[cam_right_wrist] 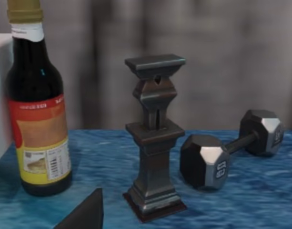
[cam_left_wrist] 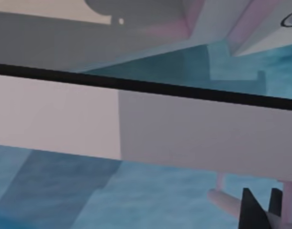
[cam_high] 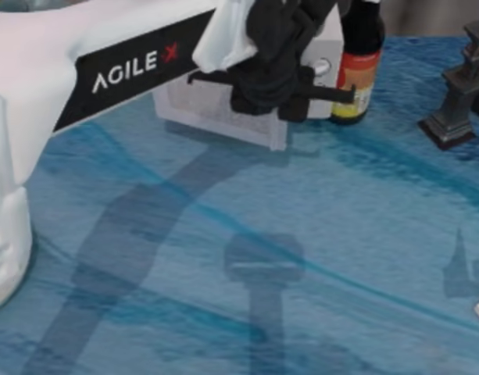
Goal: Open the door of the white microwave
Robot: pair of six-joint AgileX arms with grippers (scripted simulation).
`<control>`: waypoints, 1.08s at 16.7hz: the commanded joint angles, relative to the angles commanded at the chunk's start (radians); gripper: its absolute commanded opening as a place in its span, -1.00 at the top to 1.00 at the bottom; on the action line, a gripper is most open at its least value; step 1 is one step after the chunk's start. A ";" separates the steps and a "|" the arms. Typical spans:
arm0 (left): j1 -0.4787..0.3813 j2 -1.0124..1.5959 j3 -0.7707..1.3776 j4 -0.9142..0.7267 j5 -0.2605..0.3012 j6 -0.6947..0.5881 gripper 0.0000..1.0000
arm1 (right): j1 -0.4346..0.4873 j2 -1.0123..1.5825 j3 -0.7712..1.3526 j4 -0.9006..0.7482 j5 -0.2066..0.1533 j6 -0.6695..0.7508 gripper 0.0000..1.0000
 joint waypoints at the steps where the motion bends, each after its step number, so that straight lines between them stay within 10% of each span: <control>1: 0.003 -0.014 -0.020 0.010 0.005 0.015 1.00 | 0.000 0.000 0.000 0.000 0.000 0.000 -1.00; 18: 0.015 -0.065 -0.095 0.050 0.032 0.069 1.00 | 0.000 0.000 0.000 0.000 0.000 0.000 -1.00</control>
